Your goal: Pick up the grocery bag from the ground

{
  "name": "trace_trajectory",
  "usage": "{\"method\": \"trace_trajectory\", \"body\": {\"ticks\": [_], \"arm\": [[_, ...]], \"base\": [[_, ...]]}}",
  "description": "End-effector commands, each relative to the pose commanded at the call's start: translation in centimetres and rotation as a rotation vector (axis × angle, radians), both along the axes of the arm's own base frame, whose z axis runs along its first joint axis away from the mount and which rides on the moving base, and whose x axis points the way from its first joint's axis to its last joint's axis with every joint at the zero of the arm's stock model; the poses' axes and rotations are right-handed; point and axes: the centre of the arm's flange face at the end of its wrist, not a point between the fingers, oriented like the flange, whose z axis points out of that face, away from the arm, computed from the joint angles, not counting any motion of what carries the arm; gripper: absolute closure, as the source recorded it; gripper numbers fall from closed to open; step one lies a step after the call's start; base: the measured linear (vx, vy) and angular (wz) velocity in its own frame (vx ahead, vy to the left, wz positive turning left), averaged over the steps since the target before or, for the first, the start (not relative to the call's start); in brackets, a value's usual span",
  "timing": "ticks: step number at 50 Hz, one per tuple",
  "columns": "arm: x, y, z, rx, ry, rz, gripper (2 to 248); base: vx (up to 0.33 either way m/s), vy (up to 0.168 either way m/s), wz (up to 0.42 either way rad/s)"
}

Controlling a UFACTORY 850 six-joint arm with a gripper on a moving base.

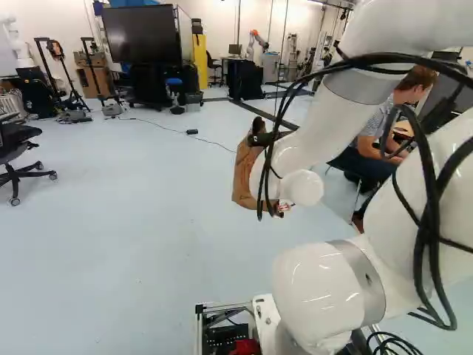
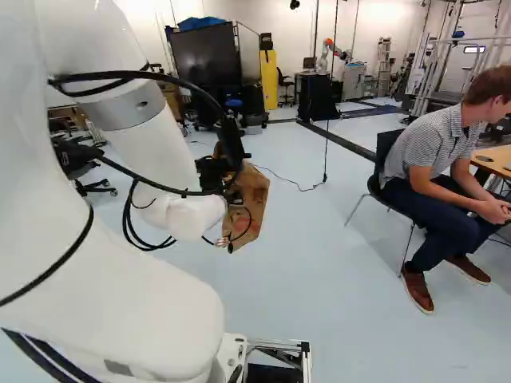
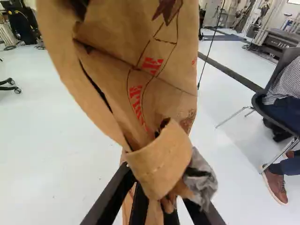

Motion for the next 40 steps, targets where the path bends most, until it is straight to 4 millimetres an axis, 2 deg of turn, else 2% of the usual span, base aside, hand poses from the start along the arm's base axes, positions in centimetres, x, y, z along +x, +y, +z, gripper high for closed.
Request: {"method": "trace_trajectory", "body": {"ticks": [20,40], "arm": [[-1.4,-0.3,0.6,0.019,-0.065,-0.016,231],[-1.8,-0.3,0.7,0.024,-0.083,-0.021,231]], "base": [[0.0,0.0,0.0],[0.0,0.0,0.0]]}}
